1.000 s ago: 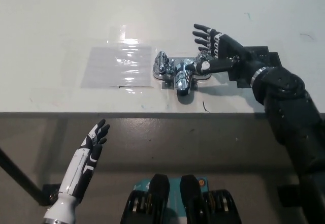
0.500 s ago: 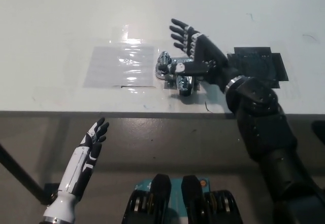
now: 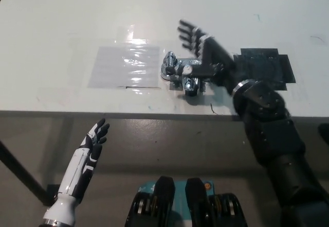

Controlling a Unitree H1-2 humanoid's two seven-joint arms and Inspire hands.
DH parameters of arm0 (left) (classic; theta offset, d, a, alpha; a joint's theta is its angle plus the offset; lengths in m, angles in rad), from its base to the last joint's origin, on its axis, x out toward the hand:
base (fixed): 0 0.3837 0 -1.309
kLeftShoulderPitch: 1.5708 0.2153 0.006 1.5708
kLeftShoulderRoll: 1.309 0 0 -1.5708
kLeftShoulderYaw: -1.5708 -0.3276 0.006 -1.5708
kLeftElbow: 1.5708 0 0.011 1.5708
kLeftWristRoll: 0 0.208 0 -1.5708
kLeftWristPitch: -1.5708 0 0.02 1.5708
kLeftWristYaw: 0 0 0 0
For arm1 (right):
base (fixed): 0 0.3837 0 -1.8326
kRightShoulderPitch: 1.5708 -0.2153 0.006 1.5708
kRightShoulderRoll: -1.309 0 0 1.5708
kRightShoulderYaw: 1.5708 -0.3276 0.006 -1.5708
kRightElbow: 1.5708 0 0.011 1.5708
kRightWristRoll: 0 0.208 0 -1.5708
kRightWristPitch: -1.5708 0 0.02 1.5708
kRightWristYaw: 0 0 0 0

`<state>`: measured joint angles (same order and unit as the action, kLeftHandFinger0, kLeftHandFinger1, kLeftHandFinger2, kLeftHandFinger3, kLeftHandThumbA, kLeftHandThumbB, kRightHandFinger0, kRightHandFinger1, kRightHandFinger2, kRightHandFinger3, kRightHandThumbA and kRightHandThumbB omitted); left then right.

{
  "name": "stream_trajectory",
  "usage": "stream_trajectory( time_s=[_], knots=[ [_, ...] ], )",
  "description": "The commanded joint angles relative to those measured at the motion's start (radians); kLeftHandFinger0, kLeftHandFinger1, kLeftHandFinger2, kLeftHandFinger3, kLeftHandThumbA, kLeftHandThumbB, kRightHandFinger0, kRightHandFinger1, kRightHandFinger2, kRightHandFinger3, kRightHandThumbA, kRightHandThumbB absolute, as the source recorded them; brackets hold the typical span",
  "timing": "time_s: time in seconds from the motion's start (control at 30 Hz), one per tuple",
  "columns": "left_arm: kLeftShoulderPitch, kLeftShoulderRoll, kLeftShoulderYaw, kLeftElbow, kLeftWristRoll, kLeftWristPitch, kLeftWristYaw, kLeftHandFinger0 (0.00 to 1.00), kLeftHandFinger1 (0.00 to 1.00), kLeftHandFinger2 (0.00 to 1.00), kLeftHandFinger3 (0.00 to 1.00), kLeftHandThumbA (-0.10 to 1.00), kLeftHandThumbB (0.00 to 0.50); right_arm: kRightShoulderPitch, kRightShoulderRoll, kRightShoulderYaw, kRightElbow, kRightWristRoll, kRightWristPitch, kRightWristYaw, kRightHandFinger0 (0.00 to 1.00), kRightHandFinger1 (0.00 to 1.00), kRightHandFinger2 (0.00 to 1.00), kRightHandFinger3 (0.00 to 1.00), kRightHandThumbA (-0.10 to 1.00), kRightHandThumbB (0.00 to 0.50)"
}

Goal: The faucet is at the center of the desk and the robot turn off the faucet by turning the right faucet handle using the right hand

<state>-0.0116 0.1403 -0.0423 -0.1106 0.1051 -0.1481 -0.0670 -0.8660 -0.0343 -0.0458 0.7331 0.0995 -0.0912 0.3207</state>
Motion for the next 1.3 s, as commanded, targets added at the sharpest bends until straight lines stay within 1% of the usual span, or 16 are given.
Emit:
stream_trajectory(
  time_s=[0.0, 0.13, 0.2, 0.4, 0.47, 0.53, 0.7, 0.83, 0.9, 0.97, 1.03, 1.07, 1.1, 1.17, 1.2, 1.27],
  knots=[
    [-0.017, 0.004, 0.015, -0.013, -0.011, -0.031, 0.007, 1.00, 1.00, 1.00, 1.00, 1.00, 0.234, -0.081, -0.047, -0.054, -0.137, 0.053, -0.047, -0.033, 1.00, 1.00, 1.00, 1.00, 1.00, 0.342],
    [-0.014, 0.003, 0.013, -0.017, -0.005, -0.023, 0.006, 1.00, 1.00, 1.00, 1.00, 1.00, 0.239, -0.100, -0.061, -0.124, -0.229, 0.148, -0.042, -0.011, 1.00, 1.00, 1.00, 1.00, 1.00, 0.357],
    [-0.016, 0.004, 0.011, -0.018, -0.001, -0.021, 0.006, 1.00, 1.00, 1.00, 1.00, 1.00, 0.237, -0.104, -0.073, -0.165, -0.330, 0.206, 0.007, -0.014, 1.00, 1.00, 1.00, 1.00, 1.00, 0.385],
    [-0.019, 0.006, 0.012, -0.011, -0.001, -0.033, 0.006, 1.00, 1.00, 1.00, 1.00, 1.00, 0.230, -0.074, -0.087, -0.222, -0.517, 0.273, 0.103, -0.049, 1.00, 1.00, 1.00, 1.00, 1.00, 0.405],
    [-0.022, 0.006, 0.011, -0.011, -0.002, -0.033, 0.004, 1.00, 1.00, 1.00, 1.00, 1.00, 0.227, -0.042, -0.100, -0.225, -0.607, 0.277, 0.118, -0.051, 1.00, 1.00, 1.00, 1.00, 1.00, 0.382],
    [-0.027, 0.004, 0.013, -0.006, -0.012, -0.041, 0.005, 1.00, 1.00, 1.00, 1.00, 1.00, 0.220, 0.011, -0.117, -0.213, -0.720, 0.259, 0.116, -0.045, 1.00, 1.00, 1.00, 1.00, 1.00, 0.401],
    [-0.034, 0.012, 0.013, -0.007, -0.007, -0.035, 0.001, 1.00, 1.00, 1.00, 1.00, 1.00, 0.225, 0.183, -0.125, -0.171, -0.973, 0.210, 0.108, -0.035, 1.00, 1.00, 1.00, 1.00, 1.00, 0.378],
    [-0.029, 0.012, 0.014, -0.012, -0.004, -0.028, 0.002, 1.00, 1.00, 1.00, 1.00, 1.00, 0.229, 0.357, -0.110, -0.136, -1.133, 0.180, 0.088, -0.027, 1.00, 1.00, 1.00, 1.00, 1.00, 0.381],
    [-0.028, 0.014, 0.012, -0.011, 0.003, -0.032, 0.003, 1.00, 1.00, 1.00, 1.00, 1.00, 0.212, 0.478, -0.092, -0.116, -1.180, 0.177, 0.043, -0.012, 1.00, 1.00, 1.00, 1.00, 1.00, 0.367],
    [-0.024, 0.015, 0.012, -0.013, -0.002, -0.032, 0.000, 1.00, 1.00, 1.00, 1.00, 1.00, 0.222, 0.603, -0.071, -0.089, -1.219, 0.139, 0.008, -0.016, 1.00, 1.00, 1.00, 1.00, 1.00, 0.371],
    [-0.028, 0.013, 0.012, -0.009, -0.003, -0.033, 0.001, 1.00, 1.00, 1.00, 1.00, 1.00, 0.226, 0.680, -0.066, -0.069, -1.221, 0.113, -0.021, -0.018, 1.00, 1.00, 1.00, 1.00, 1.00, 0.395],
    [-0.029, 0.014, 0.013, -0.010, -0.001, -0.031, 0.002, 1.00, 1.00, 1.00, 1.00, 1.00, 0.228, 0.709, -0.062, -0.061, -1.210, 0.098, -0.052, -0.015, 1.00, 1.00, 1.00, 1.00, 1.00, 0.371],
    [-0.027, 0.017, 0.014, -0.013, 0.005, -0.027, 0.003, 1.00, 1.00, 1.00, 1.00, 1.00, 0.231, 0.760, -0.055, -0.046, -1.193, 0.081, -0.093, -0.013, 1.00, 1.00, 1.00, 1.00, 1.00, 0.366],
    [-0.025, 0.016, 0.014, -0.016, 0.000, -0.025, 0.001, 1.00, 1.00, 1.00, 1.00, 1.00, 0.232, 0.823, -0.047, -0.026, -1.152, 0.059, -0.133, -0.018, 1.00, 1.00, 1.00, 1.00, 1.00, 0.389],
    [-0.022, 0.017, 0.012, -0.017, -0.005, -0.025, -0.003, 1.00, 1.00, 1.00, 1.00, 1.00, 0.233, 0.854, -0.041, -0.020, -1.111, 0.051, -0.169, -0.022, 1.00, 1.00, 1.00, 1.00, 1.00, 0.374],
    [-0.014, 0.019, 0.007, -0.018, -0.002, -0.030, -0.006, 1.00, 1.00, 1.00, 1.00, 1.00, 0.224, 0.897, -0.033, -0.011, -1.048, 0.041, -0.221, -0.028, 1.00, 1.00, 1.00, 1.00, 1.00, 0.310]
  ],
)
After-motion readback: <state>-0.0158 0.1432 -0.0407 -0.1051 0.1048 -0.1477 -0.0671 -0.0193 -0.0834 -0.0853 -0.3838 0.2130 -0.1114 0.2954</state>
